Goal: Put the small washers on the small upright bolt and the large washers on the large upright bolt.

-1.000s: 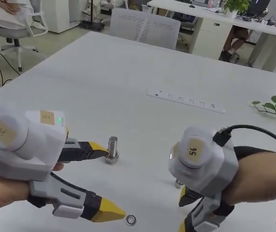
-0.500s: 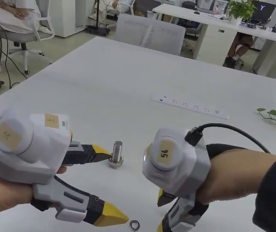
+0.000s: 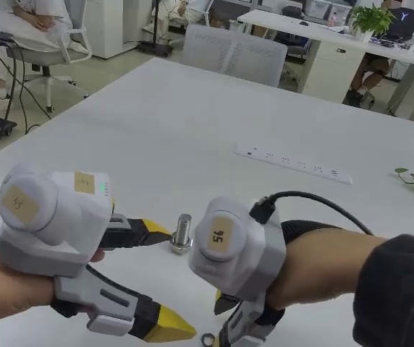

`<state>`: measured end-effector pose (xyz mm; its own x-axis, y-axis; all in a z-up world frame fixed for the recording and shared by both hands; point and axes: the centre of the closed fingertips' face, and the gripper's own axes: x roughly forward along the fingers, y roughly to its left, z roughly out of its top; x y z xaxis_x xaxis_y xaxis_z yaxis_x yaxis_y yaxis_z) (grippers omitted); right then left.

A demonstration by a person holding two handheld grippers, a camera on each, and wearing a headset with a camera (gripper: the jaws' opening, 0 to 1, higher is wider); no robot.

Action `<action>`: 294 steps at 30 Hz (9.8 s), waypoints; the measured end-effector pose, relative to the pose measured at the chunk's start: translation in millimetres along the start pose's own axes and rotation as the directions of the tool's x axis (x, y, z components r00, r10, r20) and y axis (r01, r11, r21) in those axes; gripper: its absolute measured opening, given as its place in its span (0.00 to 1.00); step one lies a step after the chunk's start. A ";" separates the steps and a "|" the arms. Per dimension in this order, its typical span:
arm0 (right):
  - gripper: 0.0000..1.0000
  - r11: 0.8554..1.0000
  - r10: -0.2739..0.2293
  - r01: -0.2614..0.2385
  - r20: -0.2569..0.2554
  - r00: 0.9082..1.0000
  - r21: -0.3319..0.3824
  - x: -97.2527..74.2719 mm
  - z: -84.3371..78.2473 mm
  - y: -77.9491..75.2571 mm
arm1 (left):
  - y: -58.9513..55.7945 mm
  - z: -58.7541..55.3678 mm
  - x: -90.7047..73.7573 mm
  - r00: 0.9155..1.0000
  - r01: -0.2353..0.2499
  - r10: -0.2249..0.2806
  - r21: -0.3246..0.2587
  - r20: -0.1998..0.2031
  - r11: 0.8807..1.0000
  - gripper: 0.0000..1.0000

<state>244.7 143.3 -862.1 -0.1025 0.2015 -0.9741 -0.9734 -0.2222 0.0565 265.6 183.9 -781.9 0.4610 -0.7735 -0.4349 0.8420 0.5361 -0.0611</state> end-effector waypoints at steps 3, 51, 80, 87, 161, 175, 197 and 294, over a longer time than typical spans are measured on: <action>0.34 1.000 0.002 -0.002 -0.004 1.000 -0.007 3.4 1.0 0.7 | -0.8 -0.6 -0.6 1.000 0.002 -0.002 0.000 -0.003 1.000 0.77; 0.13 0.995 -0.058 0.056 -0.025 0.998 -0.080 12.0 2.0 -2.9 | -3.2 -1.5 -5.5 1.000 0.012 -0.012 -0.006 0.005 1.000 0.77; 0.13 0.997 -0.067 0.066 -0.023 0.997 -0.037 -3.5 -12.0 -5.3 | -6.3 -2.6 -1.9 1.000 0.019 -0.019 -0.004 -0.002 1.000 0.77; 0.13 0.996 -0.086 0.086 -0.014 0.996 -0.013 -16.1 -17.6 -11.7 | -7.5 -3.2 -0.5 1.000 0.025 -0.025 -0.004 -0.006 1.000 0.77; 0.13 0.973 -0.185 0.185 -0.016 0.983 0.135 -88.5 -86.1 -79.8 | -10.4 -14.8 16.8 0.997 0.070 -0.071 -0.021 -0.043 0.997 0.77; 0.13 0.976 -0.168 0.171 -0.034 0.985 0.132 -79.6 -89.6 -80.1 | -9.6 -16.9 16.2 0.997 0.066 -0.067 -0.026 -0.044 0.997 0.77; 0.13 0.977 -0.157 0.161 -0.040 0.987 0.138 -68.8 -91.2 -79.7 | -8.6 -19.8 16.6 0.997 0.065 -0.067 -0.032 -0.049 0.997 0.76; 0.98 0.897 -0.319 0.181 0.306 0.897 0.403 -36.3 -93.1 -77.7 | -13.6 -25.9 20.4 0.992 0.090 -0.094 -0.047 -0.080 0.995 0.77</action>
<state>343.2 64.4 -851.5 0.1558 0.5436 -0.8248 -0.9743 0.2222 -0.0376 256.2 169.6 -813.2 0.3561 -0.7910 -0.4975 0.8661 0.4792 -0.1419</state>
